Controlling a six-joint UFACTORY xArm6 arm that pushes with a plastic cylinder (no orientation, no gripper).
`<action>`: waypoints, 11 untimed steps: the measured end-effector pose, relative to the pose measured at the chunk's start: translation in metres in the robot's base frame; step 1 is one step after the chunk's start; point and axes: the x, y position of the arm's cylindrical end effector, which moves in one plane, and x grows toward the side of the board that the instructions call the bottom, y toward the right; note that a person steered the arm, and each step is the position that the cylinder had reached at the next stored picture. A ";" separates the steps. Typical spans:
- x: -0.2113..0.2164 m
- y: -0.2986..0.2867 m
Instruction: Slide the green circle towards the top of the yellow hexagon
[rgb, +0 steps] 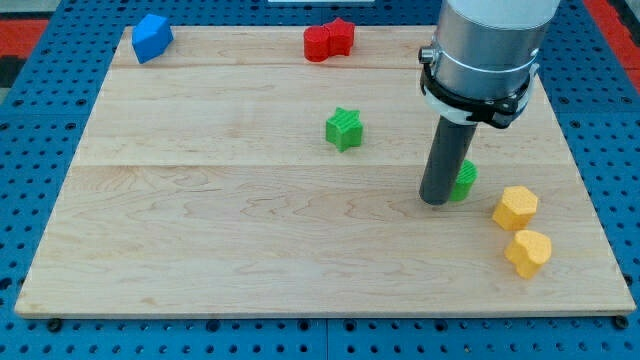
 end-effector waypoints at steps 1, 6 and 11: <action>-0.007 0.003; -0.042 -0.004; -0.032 0.033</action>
